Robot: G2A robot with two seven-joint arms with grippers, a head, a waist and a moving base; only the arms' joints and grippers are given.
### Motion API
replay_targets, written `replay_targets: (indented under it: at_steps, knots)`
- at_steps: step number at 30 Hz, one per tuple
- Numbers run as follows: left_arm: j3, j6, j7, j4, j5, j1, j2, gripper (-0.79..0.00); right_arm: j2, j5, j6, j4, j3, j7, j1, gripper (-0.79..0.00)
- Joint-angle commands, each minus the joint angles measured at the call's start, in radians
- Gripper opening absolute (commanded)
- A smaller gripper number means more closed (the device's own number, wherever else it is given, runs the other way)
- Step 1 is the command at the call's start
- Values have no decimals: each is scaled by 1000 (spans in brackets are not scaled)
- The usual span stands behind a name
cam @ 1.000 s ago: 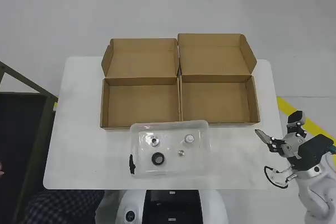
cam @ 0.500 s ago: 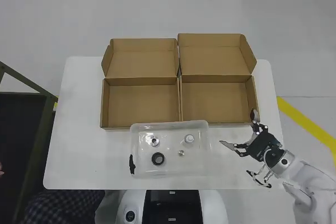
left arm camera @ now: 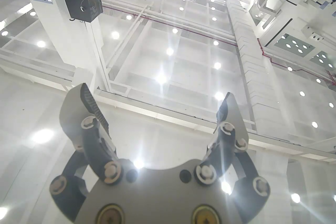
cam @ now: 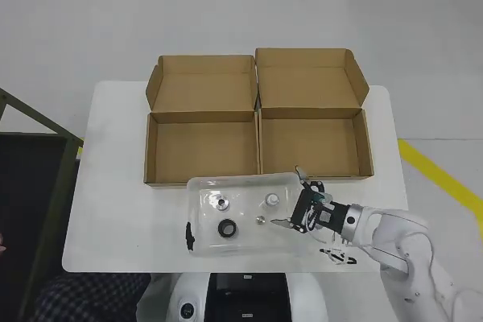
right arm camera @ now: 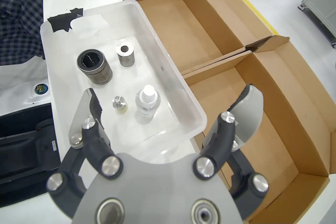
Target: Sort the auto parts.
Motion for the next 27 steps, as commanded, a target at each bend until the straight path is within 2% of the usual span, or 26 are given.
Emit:
replay_targets:
  at_steps: [1, 12, 22, 23, 24, 26, 27]
  knots:
    - [0, 0, 0, 0, 0, 0, 0, 0, 1, 10, 0, 9, -23, 36, 19, 0]
    - [0, 0, 0, 0, 0, 0, 0, 0, 6, 19, 14, 80, -126, 136, 87, 0]
    - [0, 0, 0, 0, 0, 0, 0, 0, 14, 14, 16, 124, -169, 167, 118, 0]
    - [0, 0, 0, 0, 0, 0, 0, 0, 15, 13, 17, 125, -171, 168, 119, -12]
    - [0, 0, 0, 0, 0, 0, 0, 0, 16, 12, 16, 125, -172, 169, 120, -89]
    - [0, 0, 0, 0, 0, 0, 0, 0, 18, 12, 19, 127, -174, 170, 121, -182]
    - [0, 0, 0, 0, 0, 0, 0, 0, 19, 11, 21, 128, -174, 170, 122, -296]
